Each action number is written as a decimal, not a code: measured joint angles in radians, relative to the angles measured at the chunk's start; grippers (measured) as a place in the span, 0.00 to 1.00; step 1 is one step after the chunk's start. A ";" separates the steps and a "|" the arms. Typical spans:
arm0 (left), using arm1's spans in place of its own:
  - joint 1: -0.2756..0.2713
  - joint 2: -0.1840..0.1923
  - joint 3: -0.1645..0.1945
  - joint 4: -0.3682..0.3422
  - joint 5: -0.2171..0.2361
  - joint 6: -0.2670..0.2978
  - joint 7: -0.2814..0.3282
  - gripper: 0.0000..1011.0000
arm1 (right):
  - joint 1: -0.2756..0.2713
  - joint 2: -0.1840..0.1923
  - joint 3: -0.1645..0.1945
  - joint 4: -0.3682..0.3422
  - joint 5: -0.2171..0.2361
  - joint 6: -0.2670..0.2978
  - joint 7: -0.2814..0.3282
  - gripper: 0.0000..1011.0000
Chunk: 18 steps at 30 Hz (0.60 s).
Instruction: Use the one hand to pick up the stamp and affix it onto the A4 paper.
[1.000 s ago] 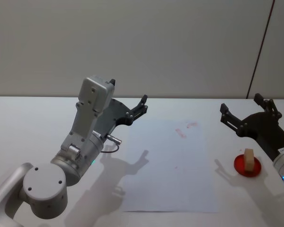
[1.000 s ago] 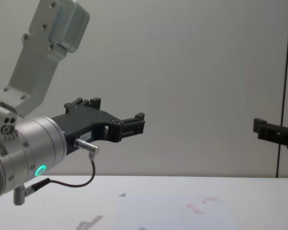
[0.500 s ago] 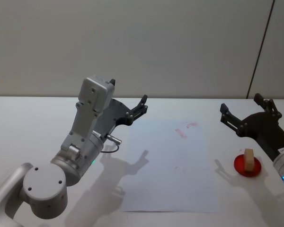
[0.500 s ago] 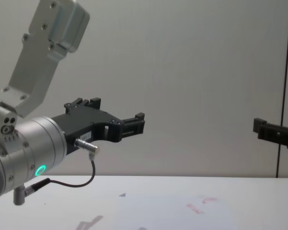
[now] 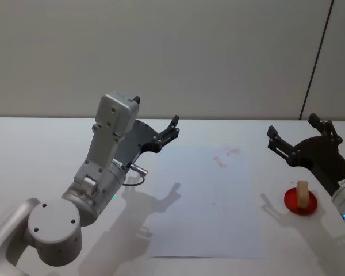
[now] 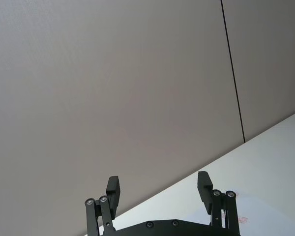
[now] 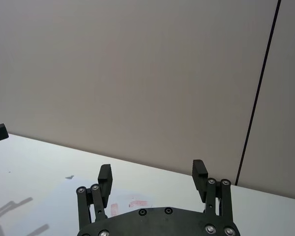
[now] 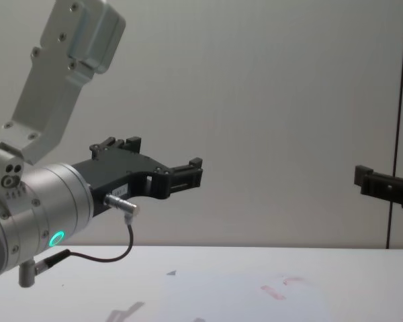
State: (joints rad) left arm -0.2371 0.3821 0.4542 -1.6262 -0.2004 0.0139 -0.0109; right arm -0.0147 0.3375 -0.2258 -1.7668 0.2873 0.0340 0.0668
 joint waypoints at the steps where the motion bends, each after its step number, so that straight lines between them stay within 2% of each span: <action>1: 0.000 0.000 0.000 0.000 0.000 0.000 0.000 0.99 | 0.000 0.000 0.000 0.000 0.000 0.000 0.000 0.99; 18: 0.000 0.000 0.000 0.000 0.000 0.000 0.000 0.99 | 0.000 0.000 0.000 0.000 0.000 0.000 0.000 0.99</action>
State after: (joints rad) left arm -0.2372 0.3821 0.4542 -1.6262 -0.2004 0.0139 -0.0109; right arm -0.0146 0.3374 -0.2258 -1.7667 0.2874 0.0340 0.0667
